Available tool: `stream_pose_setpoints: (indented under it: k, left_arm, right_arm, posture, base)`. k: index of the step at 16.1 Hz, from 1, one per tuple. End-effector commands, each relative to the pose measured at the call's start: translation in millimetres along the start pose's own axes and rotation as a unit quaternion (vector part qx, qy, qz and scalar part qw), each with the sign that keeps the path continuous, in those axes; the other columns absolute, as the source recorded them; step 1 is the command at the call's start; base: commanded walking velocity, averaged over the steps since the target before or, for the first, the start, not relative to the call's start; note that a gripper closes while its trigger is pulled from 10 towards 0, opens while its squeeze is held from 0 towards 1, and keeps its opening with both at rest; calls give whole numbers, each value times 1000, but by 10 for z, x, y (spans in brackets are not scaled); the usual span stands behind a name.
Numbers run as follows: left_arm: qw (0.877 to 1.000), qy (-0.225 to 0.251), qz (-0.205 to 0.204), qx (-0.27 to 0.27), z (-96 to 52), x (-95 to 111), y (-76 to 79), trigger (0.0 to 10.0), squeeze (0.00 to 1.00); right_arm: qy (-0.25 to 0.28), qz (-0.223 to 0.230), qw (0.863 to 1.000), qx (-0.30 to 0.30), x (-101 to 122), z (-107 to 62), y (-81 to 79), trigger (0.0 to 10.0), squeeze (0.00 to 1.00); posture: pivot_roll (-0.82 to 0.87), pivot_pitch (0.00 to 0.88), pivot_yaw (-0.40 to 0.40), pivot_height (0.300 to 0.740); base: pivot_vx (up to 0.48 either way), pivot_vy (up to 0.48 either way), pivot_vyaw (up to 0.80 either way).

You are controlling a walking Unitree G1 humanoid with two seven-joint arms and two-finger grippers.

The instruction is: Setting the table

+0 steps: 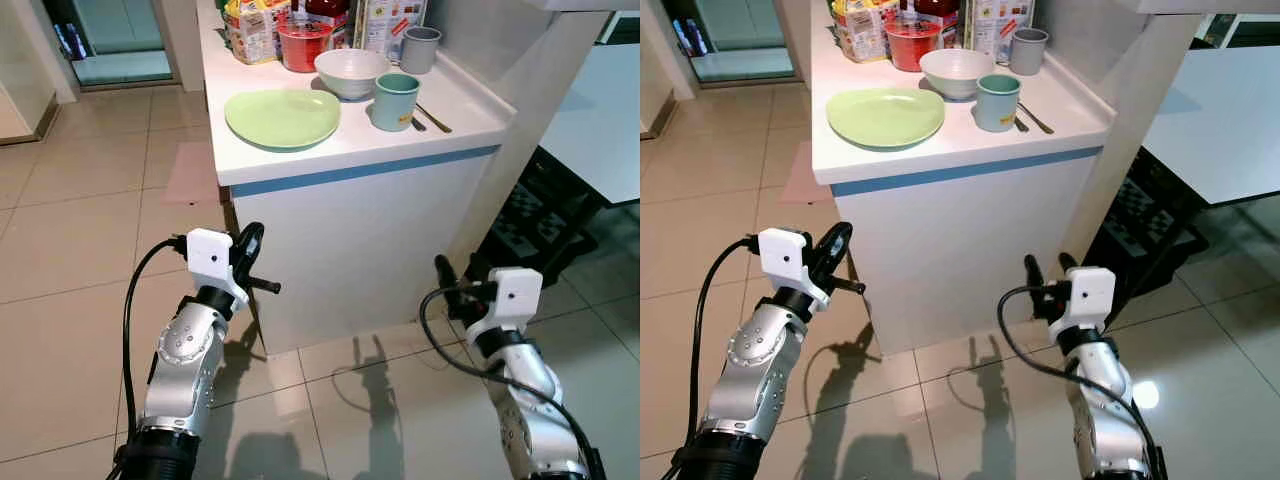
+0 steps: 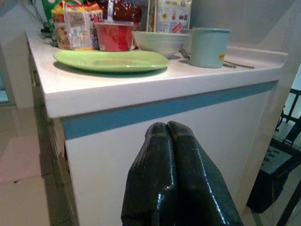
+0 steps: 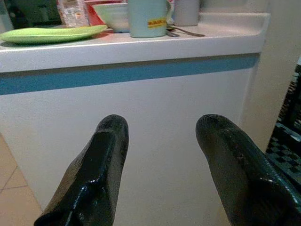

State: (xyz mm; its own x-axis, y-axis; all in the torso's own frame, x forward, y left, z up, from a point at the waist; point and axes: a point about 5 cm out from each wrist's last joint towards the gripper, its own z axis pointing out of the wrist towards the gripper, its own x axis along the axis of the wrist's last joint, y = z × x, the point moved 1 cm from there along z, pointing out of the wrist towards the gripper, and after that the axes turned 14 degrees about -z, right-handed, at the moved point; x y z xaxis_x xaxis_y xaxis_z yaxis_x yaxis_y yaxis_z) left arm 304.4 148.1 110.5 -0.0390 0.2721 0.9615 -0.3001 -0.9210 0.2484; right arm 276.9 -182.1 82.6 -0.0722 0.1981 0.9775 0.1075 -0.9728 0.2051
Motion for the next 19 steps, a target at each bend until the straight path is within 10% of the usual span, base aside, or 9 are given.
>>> stream_pose_setpoints:
  k: [1, 19]
  left_arm:
    - [1000, -1, 4, 2, 29, 5, 0, 10000, 0]
    - [1000, 5, -1, 5, 34, -26, 56, 10000, 0]
  right_arm:
    - [-5, 3, 1000, -2, -7, 19, 26, 10000, 0]
    - [-56, 57, 995, -58, -112, 95, 217, 10000, 0]
  posture:
    - [-7, 0, 30, 740]
    - [-7, 0, 12, 740]
  base:
    - [0, 0, 0]
    - [0, 0, 0]
